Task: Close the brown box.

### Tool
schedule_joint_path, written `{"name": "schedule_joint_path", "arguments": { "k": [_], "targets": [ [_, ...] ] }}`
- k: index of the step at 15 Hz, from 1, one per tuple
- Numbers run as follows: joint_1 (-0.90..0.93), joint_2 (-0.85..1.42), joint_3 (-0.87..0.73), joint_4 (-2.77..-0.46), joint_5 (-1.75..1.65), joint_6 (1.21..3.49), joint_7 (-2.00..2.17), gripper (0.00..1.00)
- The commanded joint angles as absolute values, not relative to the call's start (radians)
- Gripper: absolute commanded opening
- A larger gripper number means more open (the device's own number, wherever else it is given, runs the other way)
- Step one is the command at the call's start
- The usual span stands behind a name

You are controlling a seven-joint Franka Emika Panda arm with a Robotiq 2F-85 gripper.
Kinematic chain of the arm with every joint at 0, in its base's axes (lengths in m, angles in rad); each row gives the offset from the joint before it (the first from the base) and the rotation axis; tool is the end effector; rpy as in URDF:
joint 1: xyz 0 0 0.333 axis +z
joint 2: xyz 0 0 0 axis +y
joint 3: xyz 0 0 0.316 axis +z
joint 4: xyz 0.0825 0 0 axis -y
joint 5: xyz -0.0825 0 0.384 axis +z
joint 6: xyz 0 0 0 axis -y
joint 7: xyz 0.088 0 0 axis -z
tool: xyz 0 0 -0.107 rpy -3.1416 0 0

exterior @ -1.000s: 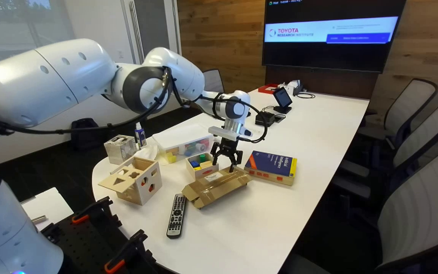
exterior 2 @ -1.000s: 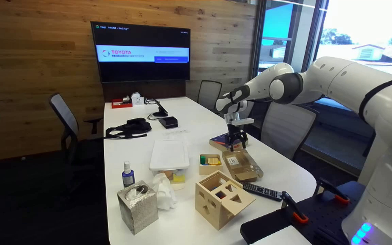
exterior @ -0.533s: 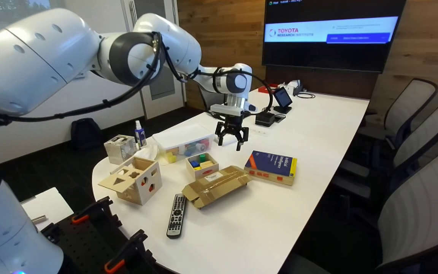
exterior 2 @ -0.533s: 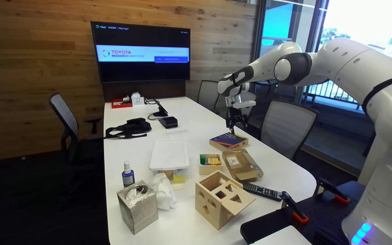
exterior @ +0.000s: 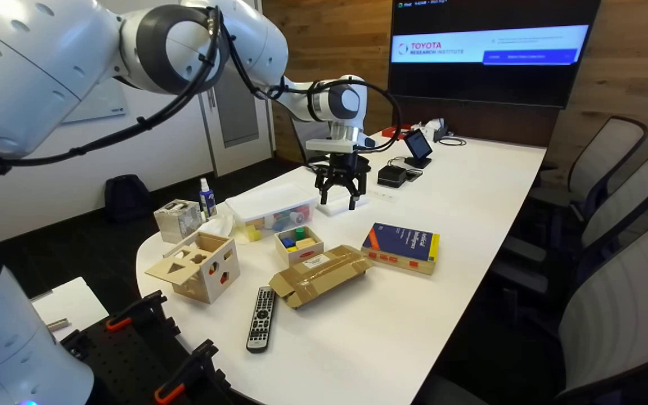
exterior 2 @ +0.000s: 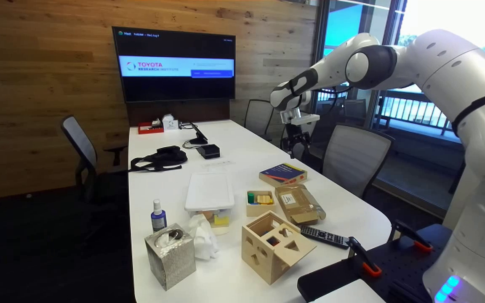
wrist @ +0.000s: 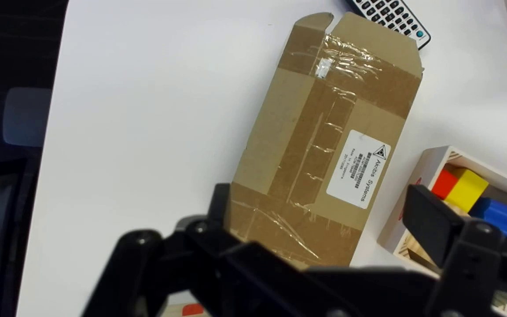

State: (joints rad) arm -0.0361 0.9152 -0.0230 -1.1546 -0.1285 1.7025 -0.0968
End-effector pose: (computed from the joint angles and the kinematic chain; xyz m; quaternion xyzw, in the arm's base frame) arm 0.7199 -0.0503 0.2185 0.9799 0.0411 -0.1870 0.0564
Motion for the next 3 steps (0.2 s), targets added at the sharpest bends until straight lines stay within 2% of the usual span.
{"name": "schedule_joint_path", "arguments": {
  "k": [1,3],
  "targets": [
    [-0.026,0.845,-0.03,-1.257,-0.149,1.728,-0.111,1.0],
    [-0.026,0.844,-0.027,-1.268,-0.151,1.728,-0.115,1.0]
  ]
}}
